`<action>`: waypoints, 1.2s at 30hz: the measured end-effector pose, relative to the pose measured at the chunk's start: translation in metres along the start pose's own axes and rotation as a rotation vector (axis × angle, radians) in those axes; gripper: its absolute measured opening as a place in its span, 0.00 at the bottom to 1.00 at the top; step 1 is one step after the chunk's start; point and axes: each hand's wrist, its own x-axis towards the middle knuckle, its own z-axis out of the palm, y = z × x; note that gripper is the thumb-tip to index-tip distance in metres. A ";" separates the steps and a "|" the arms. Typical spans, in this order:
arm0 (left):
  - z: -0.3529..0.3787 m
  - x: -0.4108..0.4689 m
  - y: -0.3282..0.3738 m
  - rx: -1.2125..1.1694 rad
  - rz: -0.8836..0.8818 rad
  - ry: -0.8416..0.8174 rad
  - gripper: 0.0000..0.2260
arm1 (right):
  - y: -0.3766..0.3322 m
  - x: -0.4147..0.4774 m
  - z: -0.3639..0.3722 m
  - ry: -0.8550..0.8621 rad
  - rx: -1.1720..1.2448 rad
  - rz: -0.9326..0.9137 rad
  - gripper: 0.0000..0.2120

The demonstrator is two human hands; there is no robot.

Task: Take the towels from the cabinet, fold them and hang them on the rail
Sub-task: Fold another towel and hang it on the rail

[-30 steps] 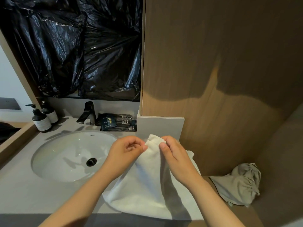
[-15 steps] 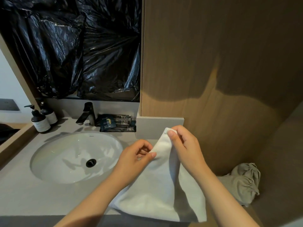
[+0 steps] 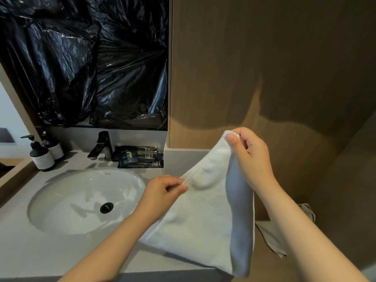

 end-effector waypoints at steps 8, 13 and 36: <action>-0.004 0.012 -0.020 0.148 -0.003 -0.141 0.14 | -0.010 0.025 -0.028 0.191 -0.038 -0.021 0.08; -0.023 0.032 -0.036 0.287 -0.030 -0.168 0.17 | -0.006 0.037 -0.042 0.260 -0.056 0.030 0.09; -0.146 0.161 0.106 0.195 0.350 0.353 0.08 | -0.013 0.134 -0.129 0.692 -0.075 0.108 0.15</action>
